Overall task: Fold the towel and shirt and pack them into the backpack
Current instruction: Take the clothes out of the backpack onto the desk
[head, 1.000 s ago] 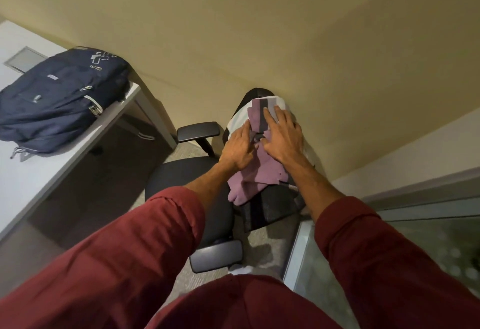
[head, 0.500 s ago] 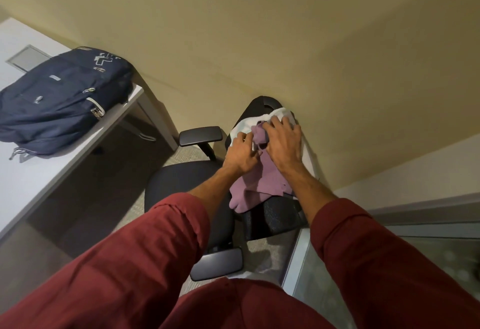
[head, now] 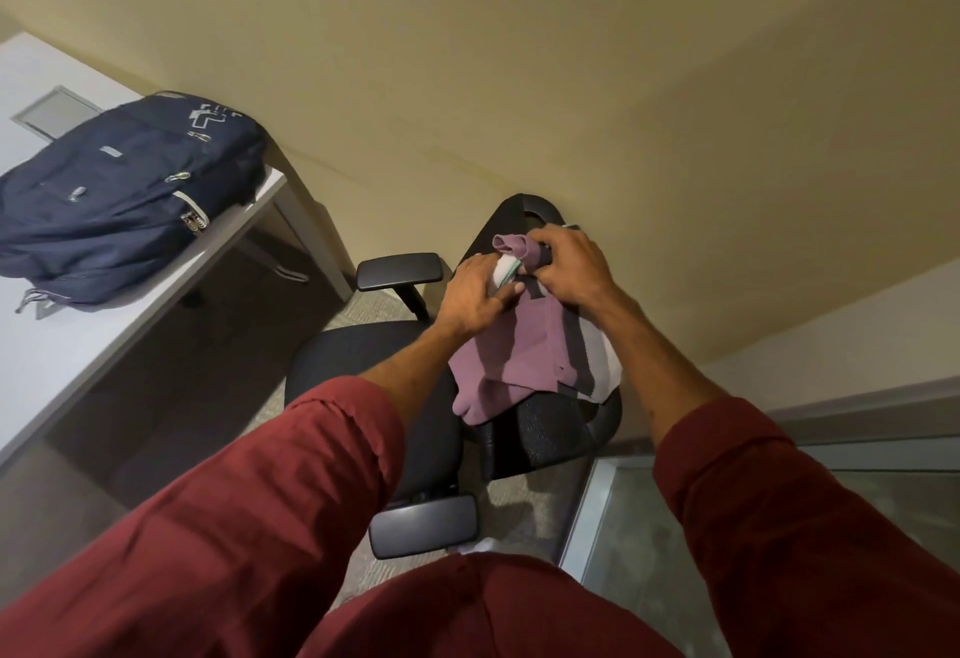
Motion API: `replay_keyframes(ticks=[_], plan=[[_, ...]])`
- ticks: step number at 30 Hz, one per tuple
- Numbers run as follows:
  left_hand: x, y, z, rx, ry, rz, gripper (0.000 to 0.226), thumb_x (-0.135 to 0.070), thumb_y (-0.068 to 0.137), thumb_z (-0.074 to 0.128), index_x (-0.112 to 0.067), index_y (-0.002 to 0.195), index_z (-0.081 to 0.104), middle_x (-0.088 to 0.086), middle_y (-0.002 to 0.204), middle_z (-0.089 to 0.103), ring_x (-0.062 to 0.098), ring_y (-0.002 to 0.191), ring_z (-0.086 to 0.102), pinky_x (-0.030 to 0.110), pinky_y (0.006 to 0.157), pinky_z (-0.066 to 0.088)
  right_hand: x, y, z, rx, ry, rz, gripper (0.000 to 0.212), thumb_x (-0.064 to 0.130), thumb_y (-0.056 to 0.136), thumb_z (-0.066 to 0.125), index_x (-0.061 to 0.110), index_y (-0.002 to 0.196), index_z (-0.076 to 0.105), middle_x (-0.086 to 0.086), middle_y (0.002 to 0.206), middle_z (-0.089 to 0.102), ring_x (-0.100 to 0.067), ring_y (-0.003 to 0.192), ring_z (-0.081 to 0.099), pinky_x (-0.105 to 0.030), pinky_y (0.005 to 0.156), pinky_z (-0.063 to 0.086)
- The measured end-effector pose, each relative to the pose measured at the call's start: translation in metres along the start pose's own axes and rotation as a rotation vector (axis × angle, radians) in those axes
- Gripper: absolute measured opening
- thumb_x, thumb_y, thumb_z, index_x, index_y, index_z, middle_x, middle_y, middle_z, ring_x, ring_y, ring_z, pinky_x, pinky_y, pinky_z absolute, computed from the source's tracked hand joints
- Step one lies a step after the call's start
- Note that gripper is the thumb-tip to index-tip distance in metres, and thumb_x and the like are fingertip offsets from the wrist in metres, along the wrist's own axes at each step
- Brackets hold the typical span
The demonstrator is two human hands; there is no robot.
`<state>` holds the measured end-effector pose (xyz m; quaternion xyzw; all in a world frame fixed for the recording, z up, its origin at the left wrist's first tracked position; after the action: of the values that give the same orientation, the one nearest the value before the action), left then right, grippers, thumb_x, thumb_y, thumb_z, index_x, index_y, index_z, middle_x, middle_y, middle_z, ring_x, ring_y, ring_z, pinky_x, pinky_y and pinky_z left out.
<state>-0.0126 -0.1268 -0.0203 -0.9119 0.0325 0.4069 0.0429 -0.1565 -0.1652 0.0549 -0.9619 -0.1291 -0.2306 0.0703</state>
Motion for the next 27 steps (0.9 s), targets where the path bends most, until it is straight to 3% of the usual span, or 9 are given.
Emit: replay_keyframes(ticks=[4,7,9,12,14,16,19,23,27], plan=[[-0.005,-0.006,-0.003,0.035,-0.072,0.034,0.026,-0.046,0.104,0.058,-0.022,0.114,0.061,0.0,0.102,0.068,0.02,0.086,0.061,0.037,0.074,0.048,-0.004,-0.004,0.0,0.042,0.193,0.035,0.047,0.027,0.085,0.09,0.024,0.129,0.072,0.001,0.124,0.073,-0.019,0.111,0.065,-0.048,0.098,0.057],[-0.008,-0.013,-0.008,0.02,-0.083,0.066,0.021,-0.044,0.102,0.054,-0.025,0.107,0.061,-0.001,0.099,0.069,0.018,0.082,0.06,0.035,0.071,0.045,-0.01,-0.011,0.005,0.138,0.127,0.031,0.063,0.044,0.08,0.089,0.032,0.138,0.067,0.002,0.142,0.06,-0.024,0.135,0.049,-0.05,0.114,0.038],[-0.013,-0.017,-0.01,0.018,-0.099,0.088,0.017,-0.04,0.103,0.053,-0.025,0.103,0.062,-0.003,0.097,0.068,0.015,0.079,0.058,0.035,0.07,0.044,-0.016,-0.018,0.009,0.235,-0.026,0.016,0.089,0.055,0.074,0.088,0.037,0.153,0.053,0.002,0.165,0.039,-0.028,0.154,0.029,-0.056,0.123,0.023],[-0.023,-0.025,-0.018,-0.006,-0.091,0.145,0.014,-0.035,0.104,0.053,-0.023,0.101,0.06,-0.003,0.097,0.068,0.018,0.082,0.058,0.041,0.074,0.05,-0.019,-0.031,0.008,0.303,-0.111,0.015,0.106,0.053,0.082,0.088,0.03,0.167,0.03,-0.001,0.177,0.021,-0.027,0.163,0.016,-0.062,0.129,0.01],[-0.029,-0.031,-0.023,-0.016,-0.063,0.18,0.014,-0.033,0.104,0.054,-0.021,0.104,0.061,-0.002,0.1,0.068,0.02,0.086,0.058,0.044,0.079,0.051,-0.013,-0.037,0.001,0.243,-0.102,0.013,0.087,0.047,0.087,0.086,0.026,0.16,0.044,-0.006,0.164,0.046,-0.031,0.151,0.041,-0.056,0.123,0.029],[-0.028,-0.039,-0.027,-0.018,-0.053,0.175,0.012,-0.032,0.103,0.055,-0.021,0.104,0.06,-0.001,0.101,0.068,0.021,0.086,0.058,0.047,0.08,0.053,-0.004,-0.04,-0.002,0.188,-0.111,-0.003,0.05,0.039,0.093,0.082,0.025,0.138,0.064,-0.006,0.129,0.069,-0.031,0.119,0.064,-0.042,0.097,0.049],[-0.022,-0.054,-0.037,-0.049,-0.054,0.145,0.013,-0.037,0.103,0.056,-0.024,0.105,0.057,-0.002,0.102,0.067,0.019,0.088,0.057,0.05,0.082,0.055,0.013,-0.047,-0.006,0.153,-0.212,-0.032,0.02,0.029,0.099,0.074,0.027,0.118,0.069,-0.001,0.104,0.07,-0.026,0.098,0.065,-0.034,0.079,0.045],[-0.008,-0.077,-0.06,-0.102,-0.058,0.072,0.041,-0.061,0.1,0.057,-0.027,0.123,0.052,-0.001,0.112,0.066,0.018,0.093,0.061,0.046,0.083,0.057,0.051,-0.049,-0.013,0.179,-0.261,-0.076,0.013,0.03,0.101,0.07,0.025,0.113,0.067,0.0,0.097,0.066,-0.025,0.09,0.062,-0.035,0.077,0.04],[-0.001,-0.11,-0.088,-0.163,-0.09,0.069,0.082,-0.07,0.097,0.064,-0.029,0.158,0.03,-0.004,0.143,0.061,0.015,0.12,0.063,0.042,0.104,0.054,0.1,-0.05,-0.014,0.158,-0.249,-0.14,0.026,0.027,0.095,0.071,0.03,0.121,0.072,-0.006,0.112,0.076,-0.035,0.105,0.069,-0.039,0.079,0.047]])
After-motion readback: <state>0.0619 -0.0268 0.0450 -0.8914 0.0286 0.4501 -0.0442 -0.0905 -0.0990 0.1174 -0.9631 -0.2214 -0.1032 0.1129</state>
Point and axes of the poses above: each hand's wrist, its own y-axis towards the middle knuckle, its own z-axis out of the palm, x = y × z, the point moved 8 cm from there along y, towards the middle knuckle
